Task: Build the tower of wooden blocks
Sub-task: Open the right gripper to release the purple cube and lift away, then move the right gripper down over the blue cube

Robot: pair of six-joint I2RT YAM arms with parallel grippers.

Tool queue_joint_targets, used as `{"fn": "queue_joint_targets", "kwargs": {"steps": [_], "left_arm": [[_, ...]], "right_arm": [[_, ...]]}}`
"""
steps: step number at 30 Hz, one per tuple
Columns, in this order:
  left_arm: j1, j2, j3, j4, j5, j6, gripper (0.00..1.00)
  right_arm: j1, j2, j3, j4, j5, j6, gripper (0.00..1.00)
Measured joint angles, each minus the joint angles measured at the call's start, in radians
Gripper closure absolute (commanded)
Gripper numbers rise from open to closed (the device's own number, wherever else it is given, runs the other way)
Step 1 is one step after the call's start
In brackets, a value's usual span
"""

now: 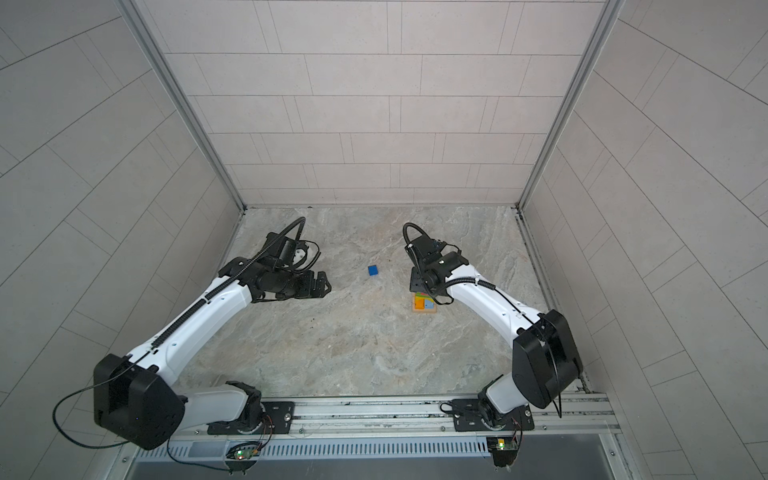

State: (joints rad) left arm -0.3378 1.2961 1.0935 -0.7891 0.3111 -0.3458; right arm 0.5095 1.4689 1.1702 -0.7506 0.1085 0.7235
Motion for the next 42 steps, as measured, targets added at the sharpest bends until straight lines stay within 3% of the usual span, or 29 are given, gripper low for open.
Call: {"fn": "queue_joint_targets", "kwargs": {"steps": [4, 11, 18, 24, 36, 42], "left_arm": [[0.000, 0.000, 0.000, 0.000, 0.000, 0.000, 0.03], [0.006, 0.000, 0.000, 0.000, 0.004, 0.000, 0.02], [0.011, 0.000, 0.000, 0.001, 0.004, 0.000, 0.02], [0.013, -0.004, 0.000, 0.006, -0.001, -0.001, 0.01], [0.017, -0.018, -0.008, 0.020, 0.001, -0.002, 0.01], [0.019, -0.018, -0.011, 0.029, 0.010, -0.001, 0.01]], "right_arm": [[0.001, -0.032, 0.004, 0.000, -0.008, -0.041, 0.21], [0.018, -0.026, 0.098, -0.015, -0.020, -0.127, 0.18], [0.057, 0.089, 0.254, -0.024, -0.035, -0.173, 0.14], [0.085, 0.192, 0.344, -0.029, -0.051, -0.195, 0.01], [0.129, 0.420, 0.548, -0.032, -0.068, -0.214, 0.06], [0.146, 0.555, 0.644, -0.040, -0.079, -0.230, 0.18]]}}
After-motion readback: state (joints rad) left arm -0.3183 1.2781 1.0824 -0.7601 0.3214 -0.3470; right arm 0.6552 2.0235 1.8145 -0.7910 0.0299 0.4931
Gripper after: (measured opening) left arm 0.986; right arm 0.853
